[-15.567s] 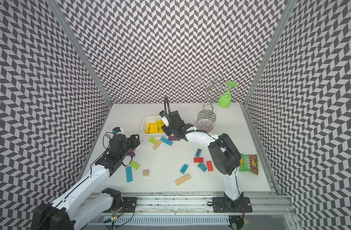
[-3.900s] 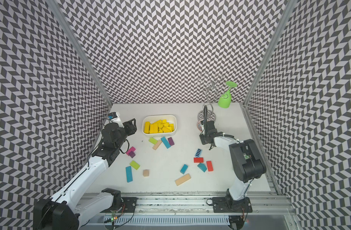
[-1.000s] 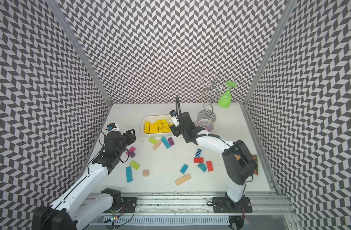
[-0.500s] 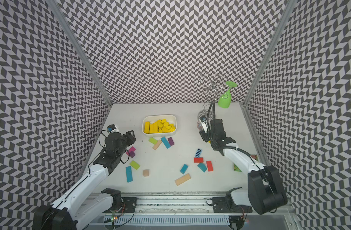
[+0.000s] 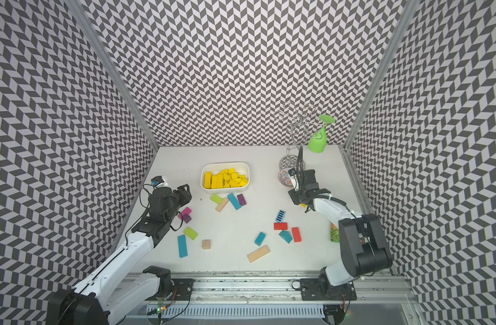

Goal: Pick out the yellow building blocks
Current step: Pick up the building block from the center of the board.

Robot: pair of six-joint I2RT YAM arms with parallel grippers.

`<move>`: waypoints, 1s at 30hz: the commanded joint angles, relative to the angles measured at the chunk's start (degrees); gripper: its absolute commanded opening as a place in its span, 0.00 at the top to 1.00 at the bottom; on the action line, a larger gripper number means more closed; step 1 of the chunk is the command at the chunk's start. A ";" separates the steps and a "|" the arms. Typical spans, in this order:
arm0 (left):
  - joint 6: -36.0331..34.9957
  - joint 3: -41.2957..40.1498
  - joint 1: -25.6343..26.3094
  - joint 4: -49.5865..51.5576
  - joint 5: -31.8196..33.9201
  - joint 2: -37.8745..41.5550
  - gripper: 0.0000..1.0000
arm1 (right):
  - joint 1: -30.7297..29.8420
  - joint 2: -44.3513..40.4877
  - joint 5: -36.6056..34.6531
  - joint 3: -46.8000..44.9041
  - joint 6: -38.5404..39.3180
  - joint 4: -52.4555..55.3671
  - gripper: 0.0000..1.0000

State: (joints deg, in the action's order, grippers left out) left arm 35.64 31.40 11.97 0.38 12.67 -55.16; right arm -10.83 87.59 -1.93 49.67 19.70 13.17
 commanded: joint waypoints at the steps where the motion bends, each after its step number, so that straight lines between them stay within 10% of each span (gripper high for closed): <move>1: -0.99 0.05 -0.38 -2.63 -0.93 -1.19 0.44 | 1.03 1.23 -0.07 0.26 -2.02 1.33 0.35; 30: -4.70 5.01 -0.89 -2.19 -3.26 -3.55 0.44 | 2.63 10.32 4.88 3.27 -4.12 6.69 0.43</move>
State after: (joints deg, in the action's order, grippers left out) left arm 32.42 34.09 11.57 -1.65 9.74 -59.18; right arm -8.45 97.34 3.42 53.04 16.10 19.64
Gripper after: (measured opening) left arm 0.564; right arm 0.574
